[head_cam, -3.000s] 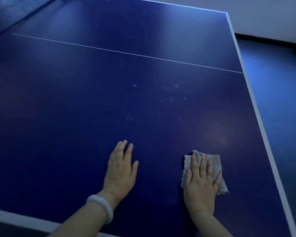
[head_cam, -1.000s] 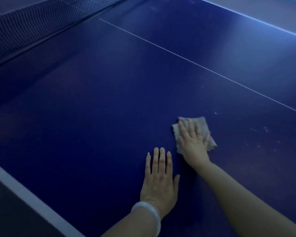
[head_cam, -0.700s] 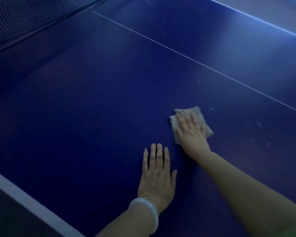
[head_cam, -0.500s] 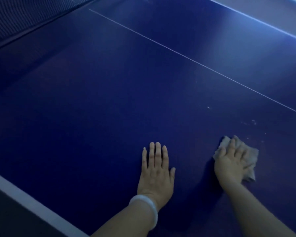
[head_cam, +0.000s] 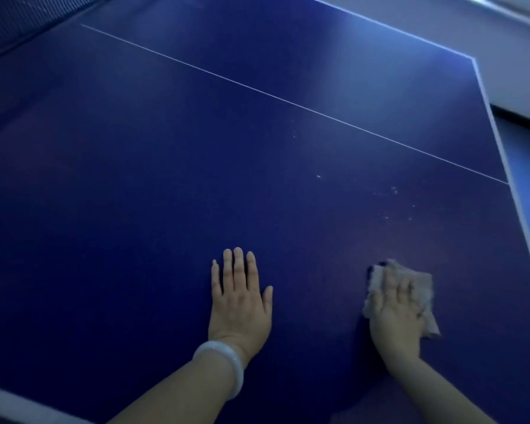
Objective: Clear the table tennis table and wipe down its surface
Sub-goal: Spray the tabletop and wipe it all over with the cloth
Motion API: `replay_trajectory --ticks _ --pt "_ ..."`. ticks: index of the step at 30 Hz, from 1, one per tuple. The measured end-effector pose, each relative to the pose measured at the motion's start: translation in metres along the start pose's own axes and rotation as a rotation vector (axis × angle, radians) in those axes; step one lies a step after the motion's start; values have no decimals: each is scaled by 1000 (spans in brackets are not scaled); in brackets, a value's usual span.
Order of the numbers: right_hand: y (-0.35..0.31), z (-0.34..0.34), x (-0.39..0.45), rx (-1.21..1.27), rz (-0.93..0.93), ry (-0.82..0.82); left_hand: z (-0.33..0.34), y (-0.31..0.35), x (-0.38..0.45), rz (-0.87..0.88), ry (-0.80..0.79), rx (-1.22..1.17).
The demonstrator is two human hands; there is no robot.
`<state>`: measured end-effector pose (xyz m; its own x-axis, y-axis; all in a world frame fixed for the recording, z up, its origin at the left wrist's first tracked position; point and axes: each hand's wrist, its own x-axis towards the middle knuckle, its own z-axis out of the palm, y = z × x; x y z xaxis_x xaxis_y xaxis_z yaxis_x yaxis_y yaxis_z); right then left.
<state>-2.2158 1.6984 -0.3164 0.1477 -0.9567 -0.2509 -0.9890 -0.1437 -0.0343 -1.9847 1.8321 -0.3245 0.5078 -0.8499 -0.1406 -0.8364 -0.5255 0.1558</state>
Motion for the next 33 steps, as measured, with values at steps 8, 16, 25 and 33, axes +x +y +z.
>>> replay_trajectory --ticks 8,16,25,33 --pt "43 18 -80 7 -199 98 0 -2 -2 -3 22 -5" --pt "45 23 -76 17 -188 76 -5 38 -44 133 64 -254" --pt "110 16 -77 21 -462 102 35 195 -127 -201 52 -197" --pt "284 7 -71 -2 -434 77 50 207 -124 -258 94 1"
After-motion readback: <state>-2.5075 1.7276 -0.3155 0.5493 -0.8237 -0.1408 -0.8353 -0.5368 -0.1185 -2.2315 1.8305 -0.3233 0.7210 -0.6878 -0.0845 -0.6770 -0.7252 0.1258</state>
